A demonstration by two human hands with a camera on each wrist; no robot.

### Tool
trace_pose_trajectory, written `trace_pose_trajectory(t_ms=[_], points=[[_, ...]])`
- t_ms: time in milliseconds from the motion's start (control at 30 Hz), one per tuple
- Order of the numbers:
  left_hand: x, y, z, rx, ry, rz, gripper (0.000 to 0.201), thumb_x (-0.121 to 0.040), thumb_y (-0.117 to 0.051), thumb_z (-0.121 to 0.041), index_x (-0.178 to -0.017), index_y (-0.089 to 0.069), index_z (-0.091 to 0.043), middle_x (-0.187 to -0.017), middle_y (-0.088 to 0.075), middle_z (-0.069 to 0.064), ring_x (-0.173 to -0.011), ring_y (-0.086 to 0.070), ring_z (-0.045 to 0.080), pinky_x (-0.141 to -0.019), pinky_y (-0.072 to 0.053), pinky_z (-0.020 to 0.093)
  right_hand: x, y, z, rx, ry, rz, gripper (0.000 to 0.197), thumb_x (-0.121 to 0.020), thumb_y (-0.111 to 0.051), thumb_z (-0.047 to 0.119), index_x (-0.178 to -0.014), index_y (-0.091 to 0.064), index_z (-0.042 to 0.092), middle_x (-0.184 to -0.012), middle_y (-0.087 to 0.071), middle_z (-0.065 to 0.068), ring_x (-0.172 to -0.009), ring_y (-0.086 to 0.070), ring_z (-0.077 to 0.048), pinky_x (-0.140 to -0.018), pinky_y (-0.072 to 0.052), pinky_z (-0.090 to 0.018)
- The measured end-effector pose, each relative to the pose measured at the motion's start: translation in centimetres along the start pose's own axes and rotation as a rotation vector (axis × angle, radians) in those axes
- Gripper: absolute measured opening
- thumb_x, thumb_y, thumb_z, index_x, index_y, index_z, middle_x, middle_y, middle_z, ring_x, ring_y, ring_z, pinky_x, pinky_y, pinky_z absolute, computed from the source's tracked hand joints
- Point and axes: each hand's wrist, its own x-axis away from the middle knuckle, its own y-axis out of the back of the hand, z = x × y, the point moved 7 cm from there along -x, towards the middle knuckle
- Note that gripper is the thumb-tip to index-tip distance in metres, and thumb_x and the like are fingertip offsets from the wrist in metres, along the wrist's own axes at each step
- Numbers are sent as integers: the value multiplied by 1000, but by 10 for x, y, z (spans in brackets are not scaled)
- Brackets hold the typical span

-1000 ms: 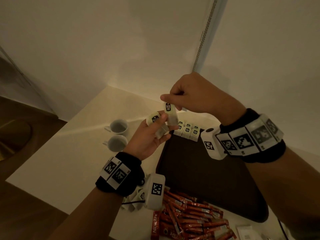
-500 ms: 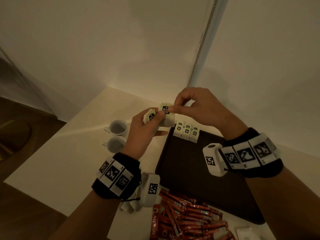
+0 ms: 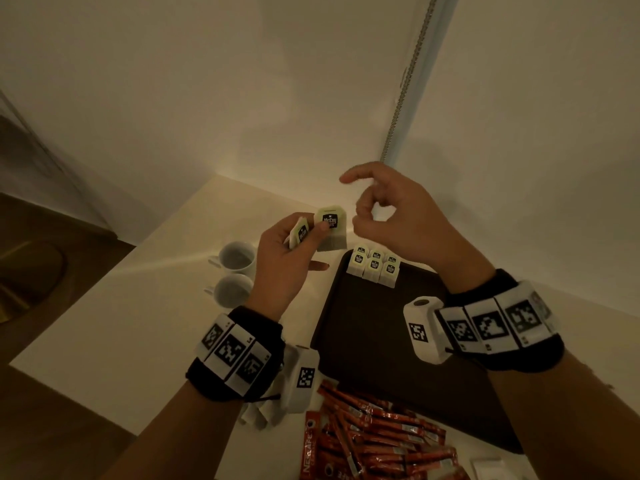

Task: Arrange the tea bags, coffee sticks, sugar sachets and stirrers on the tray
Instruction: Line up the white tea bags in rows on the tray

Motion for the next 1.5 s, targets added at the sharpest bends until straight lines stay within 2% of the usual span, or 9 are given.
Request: trace_pose_trajectory(t_ms=[67, 133, 233, 333, 500, 633, 967, 1200, 1500], points=[[1, 0, -1, 1, -11, -7, 9, -91, -60, -12, -90, -66, -18, -85, -67, 3, -78, -68, 12, -55, -58, 29, 3, -7, 3, 51, 2, 69, 62, -75, -66, 20, -131, -44, 29, -75, -63, 10, -95, -59, 0, -94, -39, -16], [1, 0, 0, 0, -17, -26, 7, -91, -61, -12, -90, -66, -17, -84, -66, 3, -76, -68, 10, -56, -59, 30, 4, -9, 6, 121, 24, 70, 62, -72, -62, 35, -130, -44, 29, -82, -62, 11, -90, -59, -3, -87, -44, -21], [0, 0, 2, -7, -10, -28, 10, -91, -61, -11, -87, -66, -19, -82, -65, 0, -77, -68, 8, -56, -58, 29, 3, -4, 1, 153, 19, -1, 47, -76, -63, 19, -121, -54, 24, -81, -58, 6, -82, -57, -8, -82, -47, -31], [0, -4, 1, -9, -7, 30, 13, -91, -61, -12, -86, -67, -22, -78, -67, -8, -78, -68, 9, -56, -58, 29, 1, -9, -1, 231, 46, 33, 47, -78, -56, 38, -124, -53, 31, -110, -59, 8, -106, -53, -12, -93, -44, -39], [0, -8, 1, 45, 30, 91, 10, -87, -66, -10, -93, -66, -18, -88, -71, 2, -84, -70, 15, -58, -58, 29, -12, -4, 0, 156, 47, -10, 8, -87, -64, 19, -93, -70, 21, -79, -62, 21, -76, -57, 5, -69, -40, -4], [2, -9, 9, 151, 107, 120, 25, -77, -72, -11, -97, -64, -24, -91, -71, 2, -86, -70, 17, -57, -55, 26, -14, 4, 3, 31, 20, -72, 6, -86, -65, 16, -86, -67, 22, -75, -63, 17, -70, -56, 7, -61, -38, -3], [1, -12, 21, 230, 131, 108, 8, -83, -65, -18, -91, -64, -18, -87, -71, 0, -78, -68, 16, -55, -51, 24, -17, 3, -9, -60, -30, -70, 4, -86, -66, 16, -87, -69, 19, -74, -66, 11, -64, -59, 0, -62, -46, -10], [-5, 7, 57, 475, 387, -27, 18, -99, -46, -24, -106, -60, -16, -93, -72, 5, -86, -69, 17, -67, -56, 25, -6, -15, -97, 2, -283, -15, 13, -87, -62, 5, -99, -68, 7, -78, -64, 1, -56, -58, 3, -55, -45, -7], [-19, 26, 77, 410, 428, -67, 21, -99, -44, -22, -103, -61, -10, -95, -71, 8, -86, -70, 19, -67, -57, 25, 13, -69, -218, 326, -473, 354, 12, -88, -61, 14, -96, -68, 9, -102, -65, -6, -91, -58, -15, -80, -44, -23]])
